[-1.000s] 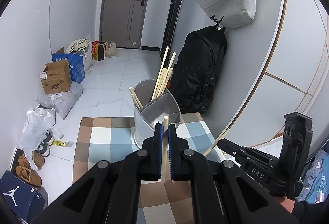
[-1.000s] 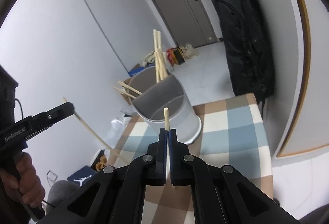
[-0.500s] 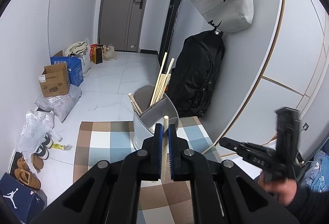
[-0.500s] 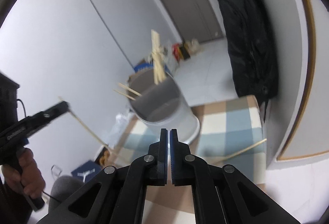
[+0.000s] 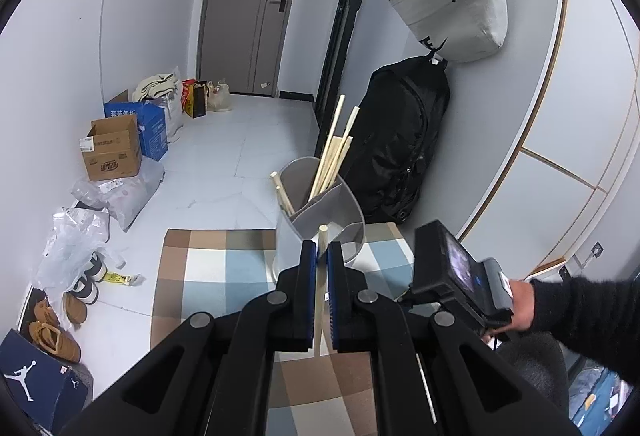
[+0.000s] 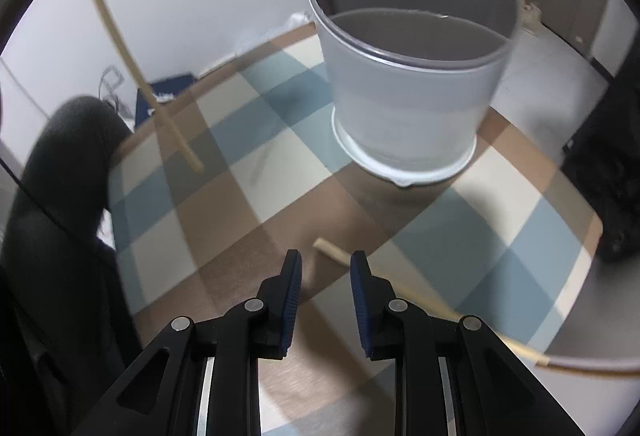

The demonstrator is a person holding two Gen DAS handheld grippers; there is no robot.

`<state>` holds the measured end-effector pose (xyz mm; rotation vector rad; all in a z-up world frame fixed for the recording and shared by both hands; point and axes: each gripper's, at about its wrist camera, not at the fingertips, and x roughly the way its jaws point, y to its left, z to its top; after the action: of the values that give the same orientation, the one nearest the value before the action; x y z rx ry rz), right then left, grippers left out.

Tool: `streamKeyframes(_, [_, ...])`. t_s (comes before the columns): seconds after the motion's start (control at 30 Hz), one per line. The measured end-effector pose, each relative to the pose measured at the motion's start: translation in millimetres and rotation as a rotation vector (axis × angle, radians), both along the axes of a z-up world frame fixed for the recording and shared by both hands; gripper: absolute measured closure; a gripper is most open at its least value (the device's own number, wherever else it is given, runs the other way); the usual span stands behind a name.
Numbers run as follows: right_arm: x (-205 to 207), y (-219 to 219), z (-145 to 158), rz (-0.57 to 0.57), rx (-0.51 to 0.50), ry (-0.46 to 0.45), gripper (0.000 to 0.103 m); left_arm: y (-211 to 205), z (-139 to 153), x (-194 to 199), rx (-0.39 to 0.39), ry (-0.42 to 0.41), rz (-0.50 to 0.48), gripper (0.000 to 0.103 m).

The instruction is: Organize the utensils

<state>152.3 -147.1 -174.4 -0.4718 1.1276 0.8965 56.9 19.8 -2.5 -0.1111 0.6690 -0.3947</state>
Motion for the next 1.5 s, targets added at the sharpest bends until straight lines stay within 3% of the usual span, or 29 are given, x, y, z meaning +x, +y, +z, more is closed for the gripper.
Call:
streamKeyframes(0.17, [0.8, 15.6, -15.0, 0.14, -0.12, -0.005, 0.079, 6.5, -1.6, 3.1, -0.004, 0.008, 0.018, 0.101])
streamKeyframes(0.37, [-0.4, 27.7, -22.5, 0.251, -0.197, -0.031, 0.079, 9.6, -2.6, 4.1, -0.005, 0.007, 0.03, 0.101])
streamKeyframes(0.5, [-7.2, 34.7, -23.5, 0.295, -0.22, -0.026, 0.093, 11.0, -2.9, 3.2, -0.01, 0.008, 0.036, 0.101])
streamKeyframes(0.6, [-11.1, 34.0, -24.9, 0.285, -0.21, -0.035, 0.097, 12.6, -2.4, 2.6, -0.017, 0.011, 0.043, 0.101])
streamKeyframes(0.8, [-13.1, 18.2, -18.3, 0.198, -0.115, -0.027, 0.097, 12.9, 0.7, 1.0, -0.012, 0.001, 0.047, 0.101])
streamKeyframes(0.93, [-18.0, 9.3, 2.9, 0.135, -0.028, -0.061, 0.097, 13.2, 3.1, -1.1, -0.012, -0.003, 0.046, 0.101])
streamKeyframes(1.13, [-34.3, -9.8, 59.1, -0.031, 0.221, -0.144, 0.097, 9.3, 13.3, -1.0, -0.02, -0.023, 0.035, 0.101])
streamKeyframes(1.5, [-37.2, -29.0, 134.9, -0.296, 0.583, -0.259, 0.097, 1.7, 42.3, 7.4, -0.017, -0.072, 0.013, 0.101])
